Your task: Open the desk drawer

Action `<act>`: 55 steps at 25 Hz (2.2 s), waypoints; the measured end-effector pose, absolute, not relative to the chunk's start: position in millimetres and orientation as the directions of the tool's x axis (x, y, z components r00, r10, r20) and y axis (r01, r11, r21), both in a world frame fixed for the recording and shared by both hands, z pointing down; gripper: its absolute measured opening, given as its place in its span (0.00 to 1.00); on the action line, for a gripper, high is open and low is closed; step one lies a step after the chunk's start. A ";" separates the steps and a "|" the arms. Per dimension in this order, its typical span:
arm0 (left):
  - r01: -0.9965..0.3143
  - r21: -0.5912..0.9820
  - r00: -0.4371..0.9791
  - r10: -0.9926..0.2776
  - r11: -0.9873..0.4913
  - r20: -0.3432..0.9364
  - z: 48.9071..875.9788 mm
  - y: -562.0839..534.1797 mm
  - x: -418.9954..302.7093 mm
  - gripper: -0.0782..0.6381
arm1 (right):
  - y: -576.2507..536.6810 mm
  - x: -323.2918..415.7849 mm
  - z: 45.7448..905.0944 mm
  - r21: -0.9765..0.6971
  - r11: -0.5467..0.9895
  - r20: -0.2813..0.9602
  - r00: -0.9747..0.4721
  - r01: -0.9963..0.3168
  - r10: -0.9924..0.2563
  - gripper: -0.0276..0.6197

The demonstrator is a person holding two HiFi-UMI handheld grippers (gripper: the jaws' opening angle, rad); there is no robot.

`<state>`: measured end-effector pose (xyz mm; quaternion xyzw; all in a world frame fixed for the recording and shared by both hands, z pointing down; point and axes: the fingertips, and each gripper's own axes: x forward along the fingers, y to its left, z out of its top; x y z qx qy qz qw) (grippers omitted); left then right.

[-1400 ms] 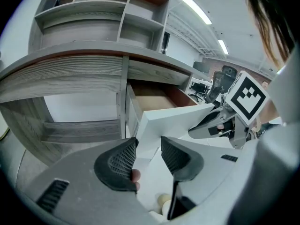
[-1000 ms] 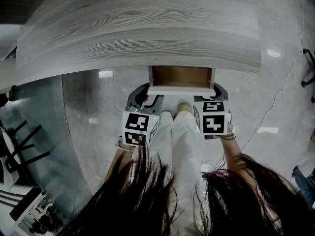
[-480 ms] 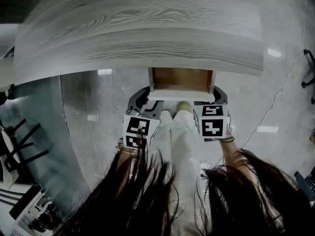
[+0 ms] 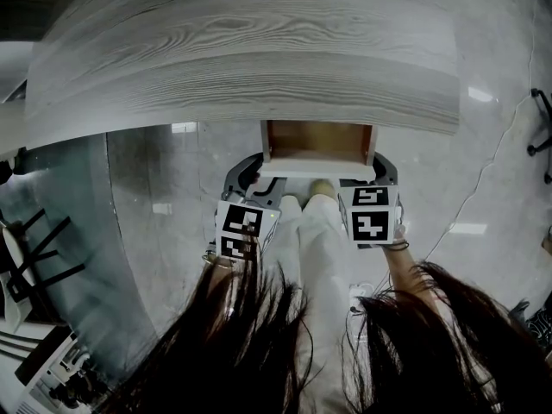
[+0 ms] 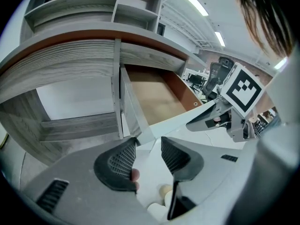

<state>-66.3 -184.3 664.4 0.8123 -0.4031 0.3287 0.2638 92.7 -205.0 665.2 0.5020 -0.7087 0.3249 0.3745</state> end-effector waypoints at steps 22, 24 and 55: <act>-0.813 0.168 0.486 -0.490 -0.558 0.724 640.4 -184.8 -56.2 0.32 | -177.8 95.5 673.0 -0.082 0.211 0.879 -0.171 -0.974 -0.445 0.39; -0.815 0.173 0.487 -0.493 -0.553 0.721 639.6 -185.8 -56.4 0.32 | -175.9 95.4 672.9 -0.085 0.193 0.879 -0.165 -0.977 -0.447 0.39; -0.837 0.154 0.462 -0.527 -0.525 0.713 596.2 -144.6 -64.5 0.32 | -118.9 76.8 629.4 -0.071 0.129 0.864 -0.126 -0.989 -0.488 0.35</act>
